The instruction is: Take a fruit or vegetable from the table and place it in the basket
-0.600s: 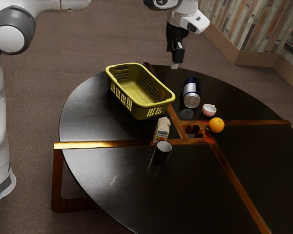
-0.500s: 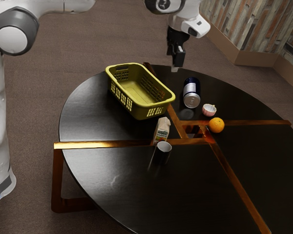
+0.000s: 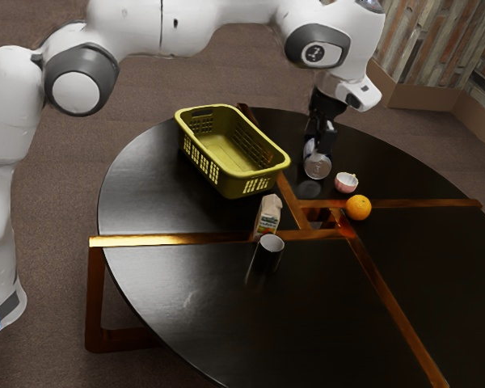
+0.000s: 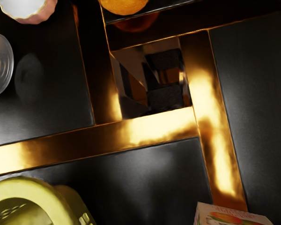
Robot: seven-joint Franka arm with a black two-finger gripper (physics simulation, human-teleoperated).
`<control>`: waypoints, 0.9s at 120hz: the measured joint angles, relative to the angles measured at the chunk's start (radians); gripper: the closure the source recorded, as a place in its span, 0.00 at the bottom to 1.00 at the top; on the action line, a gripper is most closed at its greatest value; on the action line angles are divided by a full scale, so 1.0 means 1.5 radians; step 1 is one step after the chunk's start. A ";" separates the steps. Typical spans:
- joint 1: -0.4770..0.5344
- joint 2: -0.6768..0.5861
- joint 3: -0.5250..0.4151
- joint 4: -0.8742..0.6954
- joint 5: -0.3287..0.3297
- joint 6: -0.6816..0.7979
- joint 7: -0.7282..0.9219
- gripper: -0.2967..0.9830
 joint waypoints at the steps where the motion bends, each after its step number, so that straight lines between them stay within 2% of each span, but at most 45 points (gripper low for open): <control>1: 0.009 0.015 -0.008 0.018 0.001 -0.002 0.000 0.23; 14: 0.119 0.182 -0.137 0.224 0.040 -0.037 0.008 0.23; 27: 0.206 0.298 -0.319 0.349 0.132 -0.074 0.017 0.23; 35: 0.231 0.346 -0.385 0.400 0.180 -0.088 0.023 0.23; 48: 0.249 0.428 -0.453 0.477 0.241 -0.101 0.038 0.23; 63: 0.272 0.485 -0.639 0.491 0.390 -0.110 0.047 0.23; 76: 0.279 0.513 -0.693 0.491 0.465 -0.114 0.047 0.23; 84: 0.284 0.539 -0.765 0.487 0.525 -0.115 0.045 0.23; 90: 0.285 0.551 -0.794 0.482 0.562 -0.116 0.043 0.23; 108: 0.286 0.569 -0.820 0.464 0.616 -0.110 0.034 0.23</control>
